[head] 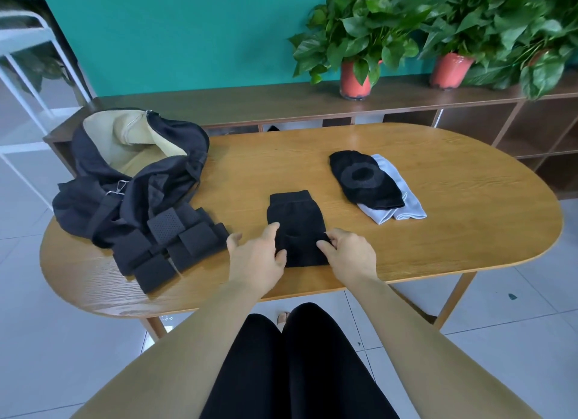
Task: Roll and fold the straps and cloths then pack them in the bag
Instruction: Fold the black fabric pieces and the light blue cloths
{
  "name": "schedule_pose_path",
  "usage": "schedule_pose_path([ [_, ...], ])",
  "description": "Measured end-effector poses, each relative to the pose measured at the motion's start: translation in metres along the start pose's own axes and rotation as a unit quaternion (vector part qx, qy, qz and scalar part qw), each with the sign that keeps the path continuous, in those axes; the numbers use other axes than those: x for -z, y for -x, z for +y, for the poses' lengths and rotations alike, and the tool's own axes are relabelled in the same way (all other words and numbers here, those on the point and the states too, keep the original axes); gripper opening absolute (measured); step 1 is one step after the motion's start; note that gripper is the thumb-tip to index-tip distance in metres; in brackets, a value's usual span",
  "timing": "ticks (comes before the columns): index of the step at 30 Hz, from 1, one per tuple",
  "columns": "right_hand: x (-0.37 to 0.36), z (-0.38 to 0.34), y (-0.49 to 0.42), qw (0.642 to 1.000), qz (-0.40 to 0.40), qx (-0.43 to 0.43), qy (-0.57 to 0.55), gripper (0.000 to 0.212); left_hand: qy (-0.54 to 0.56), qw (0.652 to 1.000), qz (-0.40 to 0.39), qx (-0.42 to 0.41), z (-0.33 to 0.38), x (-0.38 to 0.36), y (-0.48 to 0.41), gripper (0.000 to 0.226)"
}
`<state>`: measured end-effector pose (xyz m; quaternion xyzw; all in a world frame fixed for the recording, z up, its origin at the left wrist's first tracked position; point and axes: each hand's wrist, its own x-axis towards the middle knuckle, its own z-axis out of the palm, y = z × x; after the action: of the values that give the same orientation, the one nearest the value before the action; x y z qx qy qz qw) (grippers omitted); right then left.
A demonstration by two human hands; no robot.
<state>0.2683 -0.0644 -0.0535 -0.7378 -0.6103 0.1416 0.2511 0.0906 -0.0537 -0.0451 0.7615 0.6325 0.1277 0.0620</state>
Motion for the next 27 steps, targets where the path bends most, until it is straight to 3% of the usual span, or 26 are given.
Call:
schedule_pose_path([
  [14,-0.011,-0.006,-0.003,0.995,0.051,0.033,0.08,0.035,-0.05,0.998,0.042,-0.018,0.002,-0.002,0.002,0.039],
  [16,-0.013,-0.009,-0.001,0.994,0.061,0.029,0.082,0.033,-0.05,0.996,0.061,-0.05,0.003,-0.001,0.004,0.035],
  [19,-0.014,-0.01,0.001,0.994,0.077,0.03,0.072,0.032,-0.043,0.982,0.09,-0.161,0.005,-0.005,0.008,0.034],
  [21,-0.018,-0.008,0.003,0.99,0.11,0.059,0.073,0.029,-0.068,0.971,0.054,-0.222,0.006,-0.01,0.014,0.041],
  [24,-0.021,-0.005,0.006,0.968,0.199,0.128,0.084,0.024,-0.118,0.97,-0.008,-0.214,0.009,-0.008,0.023,0.067],
  [27,-0.021,0.005,0.013,0.95,0.174,0.238,0.1,0.021,-0.15,0.965,-0.036,-0.212,0.01,-0.008,0.025,0.075],
])
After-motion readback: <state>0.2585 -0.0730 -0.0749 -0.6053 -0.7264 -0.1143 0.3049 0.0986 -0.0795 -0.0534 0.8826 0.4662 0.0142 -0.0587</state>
